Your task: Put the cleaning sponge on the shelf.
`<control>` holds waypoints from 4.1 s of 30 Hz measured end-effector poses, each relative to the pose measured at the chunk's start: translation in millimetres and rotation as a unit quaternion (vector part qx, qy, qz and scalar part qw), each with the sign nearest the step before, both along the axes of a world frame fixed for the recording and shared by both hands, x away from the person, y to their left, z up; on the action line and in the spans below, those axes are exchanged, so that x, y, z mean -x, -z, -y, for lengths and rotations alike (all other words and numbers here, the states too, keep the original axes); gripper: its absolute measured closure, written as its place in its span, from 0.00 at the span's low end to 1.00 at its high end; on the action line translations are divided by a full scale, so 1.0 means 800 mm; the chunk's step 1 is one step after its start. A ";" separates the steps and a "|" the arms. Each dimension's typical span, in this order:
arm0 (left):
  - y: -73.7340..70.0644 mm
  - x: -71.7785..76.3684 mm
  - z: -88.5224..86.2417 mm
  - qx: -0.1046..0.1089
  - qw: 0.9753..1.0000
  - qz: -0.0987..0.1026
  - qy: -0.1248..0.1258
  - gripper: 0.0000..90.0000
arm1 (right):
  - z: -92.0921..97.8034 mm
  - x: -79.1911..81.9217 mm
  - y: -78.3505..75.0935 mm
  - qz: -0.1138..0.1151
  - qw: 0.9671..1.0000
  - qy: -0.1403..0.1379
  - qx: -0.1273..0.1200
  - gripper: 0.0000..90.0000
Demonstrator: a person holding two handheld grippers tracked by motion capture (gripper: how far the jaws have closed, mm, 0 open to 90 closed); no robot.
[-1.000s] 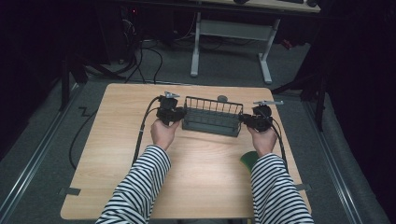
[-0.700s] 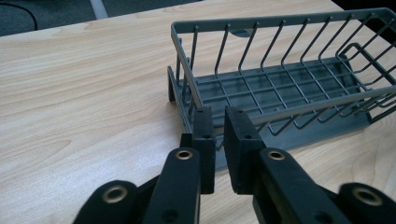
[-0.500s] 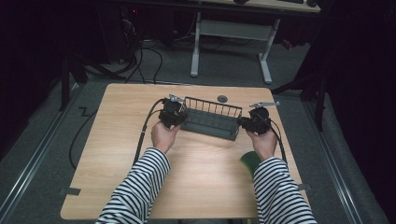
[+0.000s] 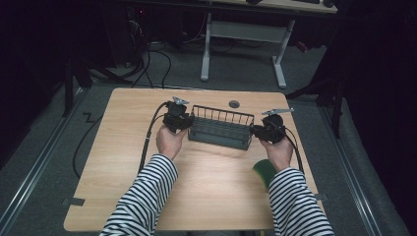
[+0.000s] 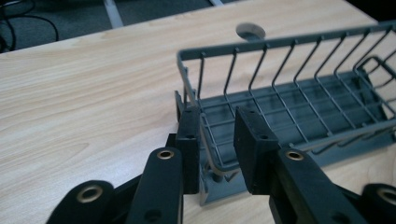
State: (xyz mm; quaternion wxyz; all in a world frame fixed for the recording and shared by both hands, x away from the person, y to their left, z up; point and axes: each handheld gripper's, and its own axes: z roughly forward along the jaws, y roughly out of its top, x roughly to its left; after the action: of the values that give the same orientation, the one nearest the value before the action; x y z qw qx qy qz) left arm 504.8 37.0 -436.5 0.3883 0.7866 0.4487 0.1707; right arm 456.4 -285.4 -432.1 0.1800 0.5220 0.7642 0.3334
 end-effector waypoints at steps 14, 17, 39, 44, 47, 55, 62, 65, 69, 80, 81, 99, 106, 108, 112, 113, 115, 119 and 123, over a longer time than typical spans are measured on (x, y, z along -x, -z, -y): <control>0.007 0.024 -0.019 0.004 1.000 -0.010 0.015 0.89 | -0.003 0.030 -0.002 -0.004 1.000 -0.029 -0.003 0.81; 0.006 0.030 -0.022 -0.002 1.000 -0.005 0.020 0.90 | -0.008 0.036 -0.004 -0.003 0.999 -0.036 0.011 0.81; 0.000 0.066 -0.053 0.033 0.999 0.002 0.023 0.62 | -0.017 0.080 -0.005 0.007 0.998 -0.054 -0.017 0.55; -0.010 0.078 -0.066 0.059 0.998 0.025 0.022 0.47 | -0.003 0.094 -0.008 0.036 0.998 -0.028 -0.039 0.46; -0.008 0.089 -0.079 0.073 0.996 0.032 0.024 0.43 | 0.015 0.105 -0.003 0.043 0.998 -0.008 -0.053 0.43; 0.035 0.132 -0.133 0.051 0.998 0.028 -0.016 0.40 | 0.042 0.131 0.016 0.044 0.998 0.017 -0.048 0.41; 0.084 0.145 -0.174 0.040 0.997 -0.003 -0.066 0.38 | 0.055 0.150 0.040 0.045 0.998 0.034 -0.034 0.39; 0.094 0.145 -0.182 0.031 0.996 -0.007 -0.080 0.37 | 0.059 0.155 0.049 0.047 0.998 0.040 -0.027 0.39; 0.111 0.140 -0.195 -0.021 0.995 -0.006 -0.096 0.36 | 0.061 0.157 0.057 0.043 0.998 0.045 -0.023 0.39; 0.125 0.146 -0.207 -0.035 0.993 -0.004 -0.109 0.31 | 0.049 0.159 0.073 0.029 0.999 0.031 0.015 0.31; 0.125 0.146 -0.207 -0.034 0.993 -0.004 -0.109 0.31 | 0.048 0.160 0.074 0.026 0.999 0.029 0.016 0.30; 0.125 0.144 -0.217 0.007 0.993 -0.012 -0.114 0.31 | 0.045 0.149 0.101 -0.037 0.998 0.025 0.043 0.29; 0.125 0.144 -0.218 0.012 0.993 -0.013 -0.115 0.31 | 0.046 0.148 0.100 -0.041 0.998 0.027 0.040 0.30; 0.125 0.143 -0.219 0.014 0.993 -0.014 -0.115 0.31 | 0.046 0.149 0.100 -0.041 0.998 0.029 0.040 0.31; 0.125 0.143 -0.220 0.018 0.993 -0.015 -0.116 0.31 | 0.048 0.148 0.098 -0.042 0.998 0.030 0.034 0.31; 0.125 0.143 -0.220 0.019 0.993 -0.015 -0.116 0.31 | 0.049 0.148 0.097 -0.041 0.998 0.029 0.033 0.31; 0.125 0.143 -0.220 0.019 0.993 -0.015 -0.116 0.31 | 0.050 0.149 0.095 -0.039 0.998 0.031 0.030 0.31; 0.125 0.143 -0.220 0.019 0.993 -0.015 -0.116 0.31 | 0.053 0.150 0.089 -0.032 0.999 0.033 0.019 0.31; 0.125 0.143 -0.220 0.017 0.993 -0.015 -0.115 0.31 | 0.054 0.151 0.083 -0.026 0.999 0.035 0.017 0.31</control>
State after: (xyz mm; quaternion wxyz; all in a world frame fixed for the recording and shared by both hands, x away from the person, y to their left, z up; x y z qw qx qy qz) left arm 390.4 213.0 -536.6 0.3726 0.7254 0.5449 0.1949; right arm 335.8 -328.3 -498.2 0.1804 0.5535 0.7558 0.2998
